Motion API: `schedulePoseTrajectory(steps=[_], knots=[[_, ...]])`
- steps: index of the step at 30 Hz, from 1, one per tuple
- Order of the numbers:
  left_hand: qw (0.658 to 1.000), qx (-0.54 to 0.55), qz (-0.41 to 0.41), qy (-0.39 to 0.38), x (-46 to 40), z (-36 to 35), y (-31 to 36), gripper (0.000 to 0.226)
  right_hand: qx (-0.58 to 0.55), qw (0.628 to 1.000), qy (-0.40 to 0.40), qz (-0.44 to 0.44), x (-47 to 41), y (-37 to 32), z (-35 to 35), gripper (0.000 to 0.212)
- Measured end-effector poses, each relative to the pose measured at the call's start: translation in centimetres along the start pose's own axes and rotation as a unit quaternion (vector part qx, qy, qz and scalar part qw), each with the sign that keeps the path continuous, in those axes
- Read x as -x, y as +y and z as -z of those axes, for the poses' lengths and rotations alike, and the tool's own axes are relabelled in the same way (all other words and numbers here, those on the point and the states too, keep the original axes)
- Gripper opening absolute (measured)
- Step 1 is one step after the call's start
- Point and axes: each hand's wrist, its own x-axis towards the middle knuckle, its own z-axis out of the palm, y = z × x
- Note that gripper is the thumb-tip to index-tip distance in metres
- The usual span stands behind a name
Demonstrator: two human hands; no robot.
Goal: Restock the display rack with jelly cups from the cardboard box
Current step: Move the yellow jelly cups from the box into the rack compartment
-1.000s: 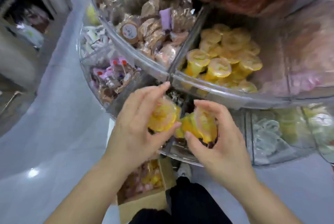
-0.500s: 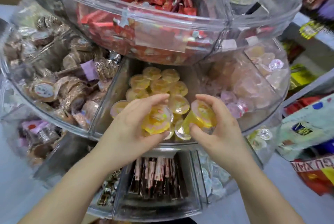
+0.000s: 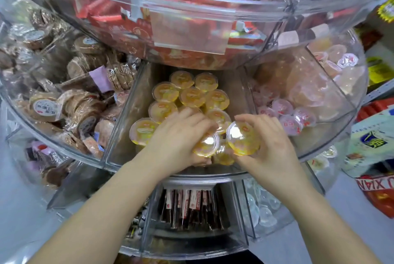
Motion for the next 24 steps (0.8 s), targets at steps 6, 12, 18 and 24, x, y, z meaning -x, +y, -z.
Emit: schedulePoseTrajectory(steps=[6,12,18,24], knots=[[0.999,-0.024,-0.019,-0.033,0.4,0.2,-0.7,0.084,-0.004,1.0,0.004,-0.01,-0.2,0.1,-0.3,0.051],[0.996,-0.043,-0.061,0.054,1.1,0.2,-1.2,0.052,0.022,1.0,0.019,0.008,-0.3,0.5,-0.2,0.05],[0.996,-0.019,-0.054,0.071,1.0,-0.4,-1.7,0.048,0.184,0.98,0.016,0.07,-0.2,1.1,-0.7,0.055],[0.996,-0.025,-0.069,0.055,0.9,-0.2,-1.9,0.056,0.314,0.942,-0.085,0.086,-1.3,0.7,-0.1,0.075]])
